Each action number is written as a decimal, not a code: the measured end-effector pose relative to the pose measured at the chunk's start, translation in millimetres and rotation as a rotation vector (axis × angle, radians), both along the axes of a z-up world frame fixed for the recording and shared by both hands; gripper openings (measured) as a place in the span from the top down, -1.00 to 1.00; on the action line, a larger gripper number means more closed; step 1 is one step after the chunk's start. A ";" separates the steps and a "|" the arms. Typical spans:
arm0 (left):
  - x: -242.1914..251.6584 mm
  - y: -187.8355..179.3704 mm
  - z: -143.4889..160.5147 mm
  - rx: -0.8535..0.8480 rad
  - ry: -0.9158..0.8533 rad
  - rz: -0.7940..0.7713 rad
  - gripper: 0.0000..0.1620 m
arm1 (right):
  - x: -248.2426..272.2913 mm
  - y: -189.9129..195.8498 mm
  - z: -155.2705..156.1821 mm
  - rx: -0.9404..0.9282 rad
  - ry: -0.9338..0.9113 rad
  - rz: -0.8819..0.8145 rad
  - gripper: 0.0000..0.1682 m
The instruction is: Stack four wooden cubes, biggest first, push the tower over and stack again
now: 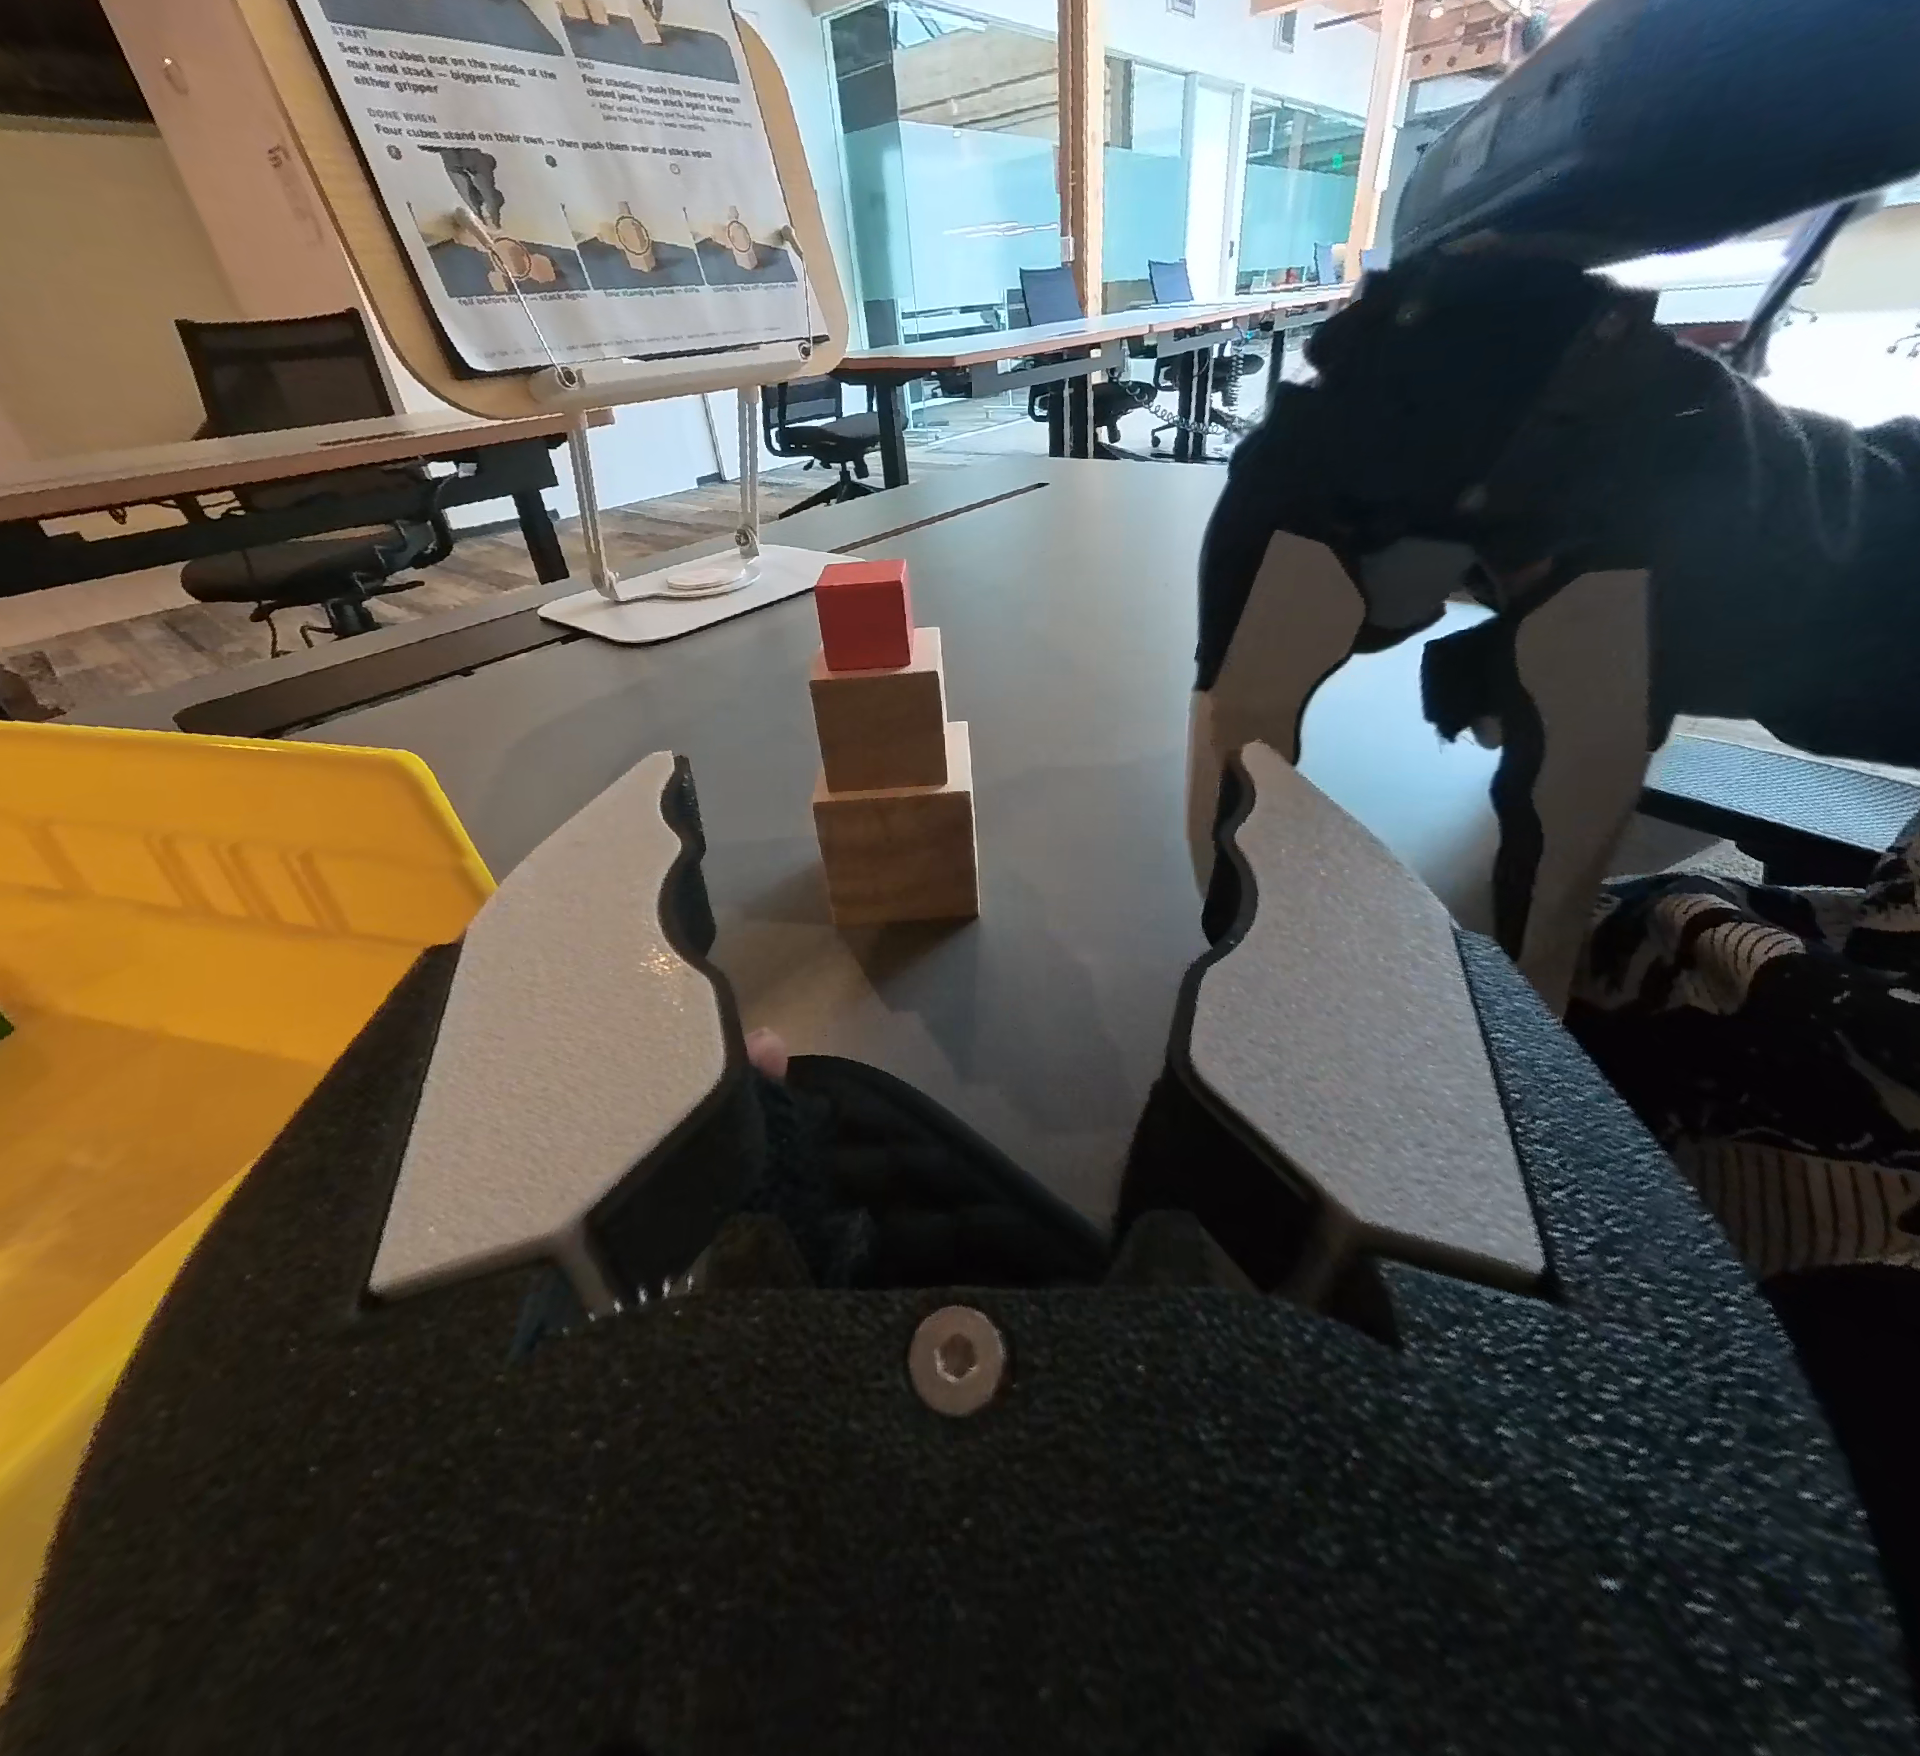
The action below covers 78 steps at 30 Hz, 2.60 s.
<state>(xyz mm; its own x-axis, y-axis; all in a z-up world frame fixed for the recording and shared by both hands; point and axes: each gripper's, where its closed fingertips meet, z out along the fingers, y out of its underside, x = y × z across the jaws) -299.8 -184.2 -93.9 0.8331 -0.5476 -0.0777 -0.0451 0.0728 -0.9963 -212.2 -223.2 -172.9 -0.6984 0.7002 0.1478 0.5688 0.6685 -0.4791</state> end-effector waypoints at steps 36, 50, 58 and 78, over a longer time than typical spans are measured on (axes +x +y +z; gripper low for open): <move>-0.4 -0.7 1.5 0.007 -0.006 0.000 -0.15 | -20.8 87.5 110.1 0.088 0.259 -0.043 0.75; -0.2 -0.5 1.3 0.003 -0.005 0.001 -0.15 | -53.6 140.5 91.2 0.047 -0.017 0.112 0.75; -0.1 -0.5 0.8 -0.001 -0.002 0.003 -0.15 | -56.3 138.6 87.8 0.025 -0.059 0.132 0.75; 0.0 -1.1 0.5 -0.002 0.000 0.003 -0.15 | -54.3 132.8 116.3 0.059 0.059 0.043 0.24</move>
